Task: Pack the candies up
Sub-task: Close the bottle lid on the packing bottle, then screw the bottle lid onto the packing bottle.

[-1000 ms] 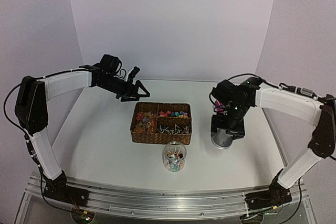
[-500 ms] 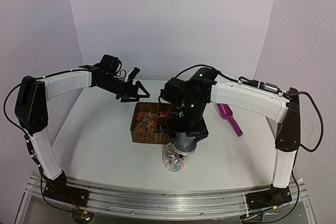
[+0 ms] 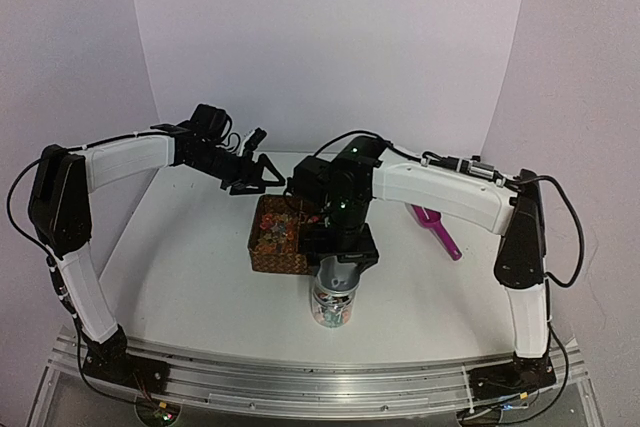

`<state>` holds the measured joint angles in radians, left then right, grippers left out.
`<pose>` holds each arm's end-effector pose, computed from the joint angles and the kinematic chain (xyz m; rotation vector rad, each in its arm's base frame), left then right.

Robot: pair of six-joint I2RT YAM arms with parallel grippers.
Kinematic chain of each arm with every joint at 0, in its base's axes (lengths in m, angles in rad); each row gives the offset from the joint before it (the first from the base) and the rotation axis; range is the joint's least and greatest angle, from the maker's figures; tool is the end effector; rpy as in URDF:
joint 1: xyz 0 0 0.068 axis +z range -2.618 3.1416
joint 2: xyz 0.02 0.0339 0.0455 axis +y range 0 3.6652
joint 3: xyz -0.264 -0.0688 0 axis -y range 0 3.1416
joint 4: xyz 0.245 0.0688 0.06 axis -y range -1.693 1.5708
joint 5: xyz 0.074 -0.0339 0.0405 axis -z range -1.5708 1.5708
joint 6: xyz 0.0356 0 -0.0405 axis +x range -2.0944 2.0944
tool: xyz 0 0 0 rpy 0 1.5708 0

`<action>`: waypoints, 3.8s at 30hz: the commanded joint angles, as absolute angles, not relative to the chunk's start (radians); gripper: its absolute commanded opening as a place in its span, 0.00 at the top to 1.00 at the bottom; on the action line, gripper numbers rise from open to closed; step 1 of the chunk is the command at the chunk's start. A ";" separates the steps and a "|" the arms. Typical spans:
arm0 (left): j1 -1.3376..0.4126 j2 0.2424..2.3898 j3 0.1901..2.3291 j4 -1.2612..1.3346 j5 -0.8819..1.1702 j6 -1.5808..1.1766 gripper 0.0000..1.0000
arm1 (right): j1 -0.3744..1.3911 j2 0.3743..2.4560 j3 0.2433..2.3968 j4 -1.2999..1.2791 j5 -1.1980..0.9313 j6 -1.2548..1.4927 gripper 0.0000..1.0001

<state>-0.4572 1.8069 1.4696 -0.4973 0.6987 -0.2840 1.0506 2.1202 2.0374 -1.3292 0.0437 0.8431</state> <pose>0.3495 -0.1975 0.2707 0.5551 2.4123 -1.1747 0.2122 0.3674 0.2700 -0.3065 2.9938 0.1559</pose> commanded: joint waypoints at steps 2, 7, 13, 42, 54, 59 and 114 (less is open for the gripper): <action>-0.453 1.792 1.465 -0.493 0.710 -0.272 0.18 | 1.060 2.151 2.088 -1.368 0.028 0.831 0.40; -0.453 1.793 1.463 -0.496 0.710 -0.272 0.18 | 1.060 2.165 2.088 -1.371 0.032 0.818 0.40; -0.453 1.799 1.471 -0.499 0.707 -0.273 0.18 | 1.062 2.169 2.072 -1.370 0.012 0.805 0.41; -0.453 1.809 1.475 -0.504 0.706 -0.272 0.18 | 1.075 2.210 2.060 -1.371 0.000 0.773 0.21; -0.453 1.804 1.467 -0.499 0.708 -0.269 0.18 | 1.077 2.205 2.084 -1.371 0.000 0.770 0.02; -0.453 1.799 1.470 -0.503 0.712 -0.259 0.18 | 1.077 2.186 2.127 -1.371 0.032 0.766 0.02; -0.825 1.847 1.200 -0.311 0.849 -0.152 0.61 | 0.934 1.552 0.944 -0.232 -0.174 0.877 0.77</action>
